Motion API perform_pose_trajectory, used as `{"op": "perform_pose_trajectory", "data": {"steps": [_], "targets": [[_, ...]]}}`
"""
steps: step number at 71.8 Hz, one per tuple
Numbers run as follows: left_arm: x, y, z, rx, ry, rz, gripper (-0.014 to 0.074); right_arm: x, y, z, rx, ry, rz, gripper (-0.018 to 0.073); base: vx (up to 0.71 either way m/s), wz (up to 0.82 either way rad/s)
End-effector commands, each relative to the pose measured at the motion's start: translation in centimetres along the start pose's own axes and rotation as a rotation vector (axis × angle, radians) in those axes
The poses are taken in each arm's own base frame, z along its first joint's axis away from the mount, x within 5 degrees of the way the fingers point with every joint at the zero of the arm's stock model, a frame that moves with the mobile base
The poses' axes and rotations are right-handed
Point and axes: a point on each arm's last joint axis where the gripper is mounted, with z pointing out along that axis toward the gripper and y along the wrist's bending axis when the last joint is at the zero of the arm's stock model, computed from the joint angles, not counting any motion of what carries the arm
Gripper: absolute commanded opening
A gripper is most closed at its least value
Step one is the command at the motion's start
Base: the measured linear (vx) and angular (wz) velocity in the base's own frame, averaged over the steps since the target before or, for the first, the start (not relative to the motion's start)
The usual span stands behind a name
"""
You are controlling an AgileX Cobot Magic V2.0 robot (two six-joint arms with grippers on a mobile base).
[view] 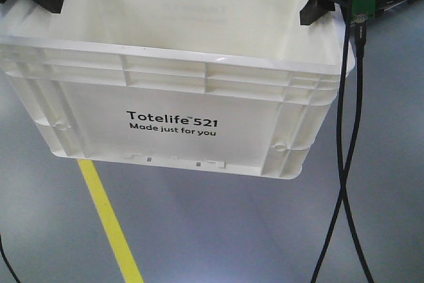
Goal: Place moving items into box and shelve
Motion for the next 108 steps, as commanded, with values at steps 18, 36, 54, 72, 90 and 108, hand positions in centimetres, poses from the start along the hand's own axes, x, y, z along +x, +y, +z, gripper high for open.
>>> {"op": "perform_pose_trajectory", "data": {"steps": [18, 36, 54, 72, 90, 108], "targets": [[-1.00, -2.45, -3.75, 0.122, -0.210, 0.016, -0.0018, -1.09, 1.70, -3.61, -0.124, -0.202, -0.021, -0.0012, 0.41, -0.43], [-1.00, -2.45, -3.75, 0.122, -0.210, 0.016, -0.0018, -1.09, 1.70, -3.61, -0.124, -0.202, -0.021, -0.0012, 0.39, -0.49], [-1.00, -2.45, -3.75, 0.122, -0.210, 0.016, -0.0018, -1.08, 1.70, -3.61, -0.124, -0.200, -0.021, -0.0012, 0.36, -0.57], [-1.00, -2.45, -3.75, 0.122, -0.210, 0.016, -0.0018, -1.08, 1.70, -3.61, -0.124, -0.201, -0.021, -0.0012, 0.34, -0.63], [-1.00, -2.45, -3.75, 0.122, -0.210, 0.016, -0.0018, -1.09, 1.70, -3.61, -0.124, -0.202, -0.021, -0.0012, 0.32, -0.58], [-1.00, -2.44, -3.75, 0.122, -0.210, 0.016, -0.0018, -1.09, 1.70, -3.61, -0.124, -0.202, -0.021, -0.0012, 0.31, -0.53]]}}
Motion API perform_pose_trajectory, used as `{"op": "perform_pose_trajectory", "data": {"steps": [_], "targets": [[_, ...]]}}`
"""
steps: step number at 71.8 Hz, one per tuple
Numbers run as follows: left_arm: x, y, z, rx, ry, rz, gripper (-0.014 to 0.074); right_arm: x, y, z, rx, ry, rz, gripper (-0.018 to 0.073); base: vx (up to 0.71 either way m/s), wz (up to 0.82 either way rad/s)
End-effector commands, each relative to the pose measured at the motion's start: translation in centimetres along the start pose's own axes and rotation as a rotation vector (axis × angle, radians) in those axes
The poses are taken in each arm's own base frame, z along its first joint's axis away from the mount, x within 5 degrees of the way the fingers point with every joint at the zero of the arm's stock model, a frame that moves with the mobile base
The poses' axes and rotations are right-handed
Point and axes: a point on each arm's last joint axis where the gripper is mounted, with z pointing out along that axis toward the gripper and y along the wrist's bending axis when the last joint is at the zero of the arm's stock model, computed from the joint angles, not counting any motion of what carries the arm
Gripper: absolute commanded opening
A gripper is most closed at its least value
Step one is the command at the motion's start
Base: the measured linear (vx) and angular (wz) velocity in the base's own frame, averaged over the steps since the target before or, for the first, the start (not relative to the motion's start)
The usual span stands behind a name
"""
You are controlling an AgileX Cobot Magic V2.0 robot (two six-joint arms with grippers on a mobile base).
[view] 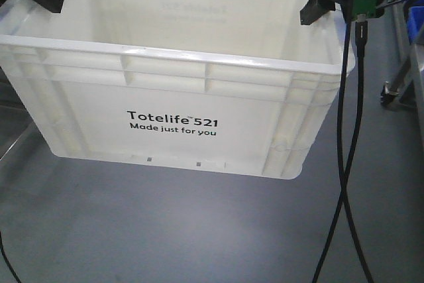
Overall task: Place moving items into box and shelve
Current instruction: 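Hold the crate raised while the base turns toward the blue-bin shelf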
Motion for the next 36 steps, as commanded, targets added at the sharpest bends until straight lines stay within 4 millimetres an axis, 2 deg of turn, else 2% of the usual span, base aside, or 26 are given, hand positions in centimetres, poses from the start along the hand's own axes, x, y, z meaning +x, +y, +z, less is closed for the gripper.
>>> {"op": "perform_pose_trajectory", "data": {"steps": [1, 36], "targets": [[-1.00, -2.44, -3.75, 0.121, -0.210, 0.016, -0.0018, -1.09, 1.70, -3.61, -0.125, -0.202, -0.020, -0.0012, 0.31, -0.49], [-1.00, -2.44, -3.75, 0.121, -0.210, 0.016, -0.0018, -1.09, 1.70, -3.61, -0.125, -0.202, -0.020, -0.0012, 0.32, -0.42]]}}
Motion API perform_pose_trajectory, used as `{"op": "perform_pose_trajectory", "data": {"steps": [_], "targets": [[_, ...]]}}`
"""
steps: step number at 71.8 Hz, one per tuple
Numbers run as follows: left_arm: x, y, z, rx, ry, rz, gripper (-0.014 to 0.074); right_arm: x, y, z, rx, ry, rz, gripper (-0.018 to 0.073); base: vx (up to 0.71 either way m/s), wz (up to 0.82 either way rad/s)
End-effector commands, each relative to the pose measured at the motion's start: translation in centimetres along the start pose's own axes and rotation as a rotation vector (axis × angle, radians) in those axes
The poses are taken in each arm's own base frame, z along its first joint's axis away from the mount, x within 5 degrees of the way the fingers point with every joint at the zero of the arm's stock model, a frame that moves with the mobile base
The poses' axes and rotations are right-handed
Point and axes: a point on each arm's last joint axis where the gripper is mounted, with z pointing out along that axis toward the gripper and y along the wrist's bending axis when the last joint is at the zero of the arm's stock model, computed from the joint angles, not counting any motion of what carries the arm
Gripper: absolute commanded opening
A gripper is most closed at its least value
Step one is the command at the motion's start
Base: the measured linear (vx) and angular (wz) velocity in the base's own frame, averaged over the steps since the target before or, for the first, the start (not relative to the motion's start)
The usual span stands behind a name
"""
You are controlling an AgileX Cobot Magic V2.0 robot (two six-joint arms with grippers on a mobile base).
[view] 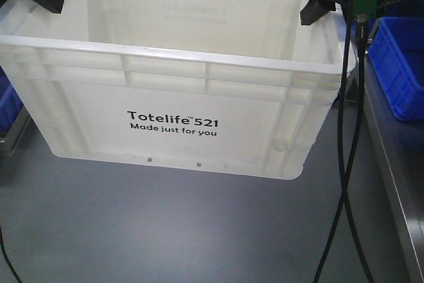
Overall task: Place moving items into box and shelve
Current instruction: 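Hold the crate raised while the base turns toward the blue-bin shelf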
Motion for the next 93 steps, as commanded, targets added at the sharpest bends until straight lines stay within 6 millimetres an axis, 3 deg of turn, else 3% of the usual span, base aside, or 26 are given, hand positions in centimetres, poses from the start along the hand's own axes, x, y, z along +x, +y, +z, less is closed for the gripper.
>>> {"op": "perform_pose_trajectory", "data": {"steps": [1, 93], "targets": [[-0.99, -2.44, -3.74, 0.120, -0.209, 0.016, -0.0018, -1.10, 1.71, -3.61, -0.126, -0.203, -0.020, -0.0012, 0.33, -0.33], [-0.99, -2.44, -3.74, 0.120, -0.209, 0.016, -0.0018, -1.03, 1.70, -3.60, -0.125, -0.196, -0.020, -0.0012, 0.41, -0.09]]}}
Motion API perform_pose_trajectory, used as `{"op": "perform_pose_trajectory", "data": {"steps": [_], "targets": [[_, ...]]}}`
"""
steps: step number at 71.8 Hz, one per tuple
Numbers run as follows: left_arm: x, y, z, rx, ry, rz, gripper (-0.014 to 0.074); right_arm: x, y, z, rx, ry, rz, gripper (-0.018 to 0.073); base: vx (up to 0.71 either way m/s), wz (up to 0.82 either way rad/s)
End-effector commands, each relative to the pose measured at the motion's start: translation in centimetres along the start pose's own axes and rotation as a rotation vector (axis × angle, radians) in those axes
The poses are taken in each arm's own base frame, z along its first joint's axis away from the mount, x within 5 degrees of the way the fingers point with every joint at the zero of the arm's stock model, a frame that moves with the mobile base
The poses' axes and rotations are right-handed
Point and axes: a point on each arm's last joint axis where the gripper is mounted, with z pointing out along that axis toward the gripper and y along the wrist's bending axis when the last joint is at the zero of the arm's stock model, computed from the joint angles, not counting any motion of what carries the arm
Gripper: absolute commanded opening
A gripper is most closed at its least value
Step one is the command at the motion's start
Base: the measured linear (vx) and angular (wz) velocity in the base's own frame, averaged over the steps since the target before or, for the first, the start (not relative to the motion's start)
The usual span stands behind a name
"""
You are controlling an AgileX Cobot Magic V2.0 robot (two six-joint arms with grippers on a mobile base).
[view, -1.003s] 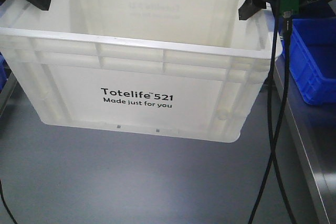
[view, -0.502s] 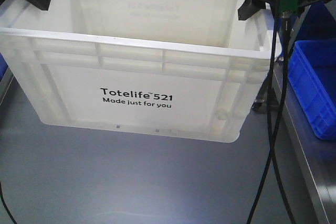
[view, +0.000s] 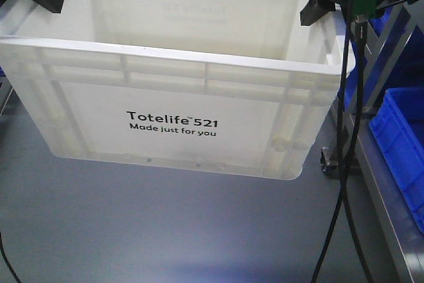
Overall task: Place moving items into box and shelve
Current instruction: 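Hold the crate raised while the base turns toward the blue-bin shelf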
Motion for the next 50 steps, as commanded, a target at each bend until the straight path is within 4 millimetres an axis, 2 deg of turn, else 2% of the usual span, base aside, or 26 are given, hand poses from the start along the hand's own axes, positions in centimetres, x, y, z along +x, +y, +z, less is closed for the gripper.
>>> {"op": "perform_pose_trajectory", "data": {"steps": [1, 50], "targets": [[-0.99, -2.44, -3.75, 0.120, -0.209, 0.016, -0.0018, -1.05, 1.70, -3.60, -0.125, -0.199, -0.021, -0.0012, 0.45, -0.07], [-0.99, -2.44, -3.75, 0.120, -0.209, 0.016, -0.0018, -1.06, 1.70, -3.60, -0.125, -0.200, -0.021, -0.0012, 0.47, -0.06]]}}
